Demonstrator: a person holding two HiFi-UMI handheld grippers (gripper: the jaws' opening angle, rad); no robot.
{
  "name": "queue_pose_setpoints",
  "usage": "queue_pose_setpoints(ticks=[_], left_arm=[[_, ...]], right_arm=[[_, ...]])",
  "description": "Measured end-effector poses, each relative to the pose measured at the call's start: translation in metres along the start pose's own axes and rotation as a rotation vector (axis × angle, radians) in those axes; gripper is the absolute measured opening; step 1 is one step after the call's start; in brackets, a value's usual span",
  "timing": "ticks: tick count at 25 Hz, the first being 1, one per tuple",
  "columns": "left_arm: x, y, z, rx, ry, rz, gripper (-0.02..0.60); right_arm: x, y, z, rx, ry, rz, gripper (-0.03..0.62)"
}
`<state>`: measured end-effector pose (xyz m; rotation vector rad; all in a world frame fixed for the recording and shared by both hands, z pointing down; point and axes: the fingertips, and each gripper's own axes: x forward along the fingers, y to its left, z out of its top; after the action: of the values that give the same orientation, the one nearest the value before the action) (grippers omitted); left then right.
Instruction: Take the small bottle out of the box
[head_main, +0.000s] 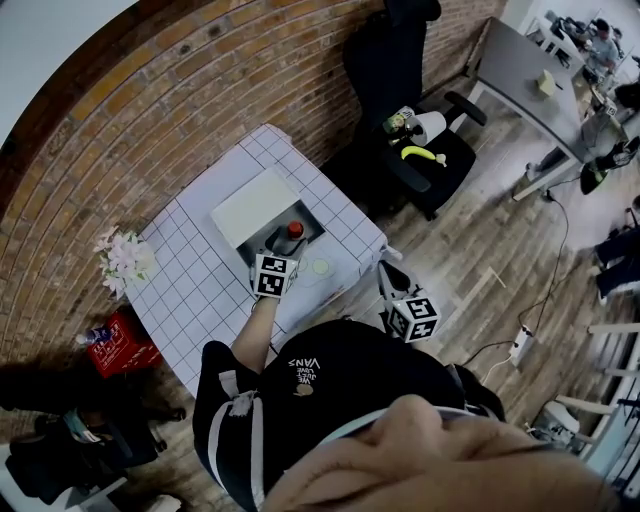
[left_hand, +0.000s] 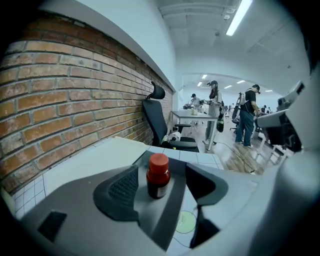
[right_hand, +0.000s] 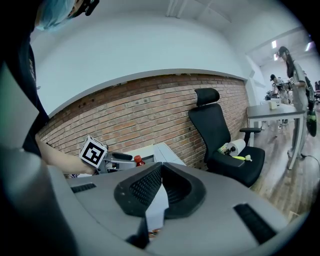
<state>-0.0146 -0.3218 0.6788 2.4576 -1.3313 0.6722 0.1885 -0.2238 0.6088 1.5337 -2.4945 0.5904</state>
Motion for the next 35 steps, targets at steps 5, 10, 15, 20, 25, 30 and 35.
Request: queue_pose_setpoints(ticks=[5,10,15,20,25,30,35], left_arm=[[0.015,0.003,-0.003,-0.027,0.031,0.0,0.287],[0.03,0.005,-0.007,-0.041,0.079,0.021,0.287],[0.041,0.009,-0.013,-0.027,0.134,0.038,0.287],[0.052,0.014,-0.025,-0.038,0.182,0.048,0.287],[0.06,0.016,-0.031,-0.05,0.212,0.06,0.287],[0.067,0.02,-0.039,-0.051,0.223,0.072,0.285],[0.073,0.018,-0.041,-0.017,0.22,0.077,0.227]], right_arm=[[0.0,-0.014,0.001,0.013,0.005,-0.013,0.002],[0.0,-0.025,0.001,0.002,0.013,-0.003,0.002],[0.003,-0.032,0.003,0.003,0.022,0.004,0.002],[0.005,-0.039,0.003,0.007,0.026,0.005,0.002],[0.005,-0.05,0.006,0.018,0.024,-0.01,0.002],[0.008,-0.055,0.007,0.018,0.03,-0.005,0.002],[0.013,-0.055,0.009,0.019,0.029,0.003,0.002]])
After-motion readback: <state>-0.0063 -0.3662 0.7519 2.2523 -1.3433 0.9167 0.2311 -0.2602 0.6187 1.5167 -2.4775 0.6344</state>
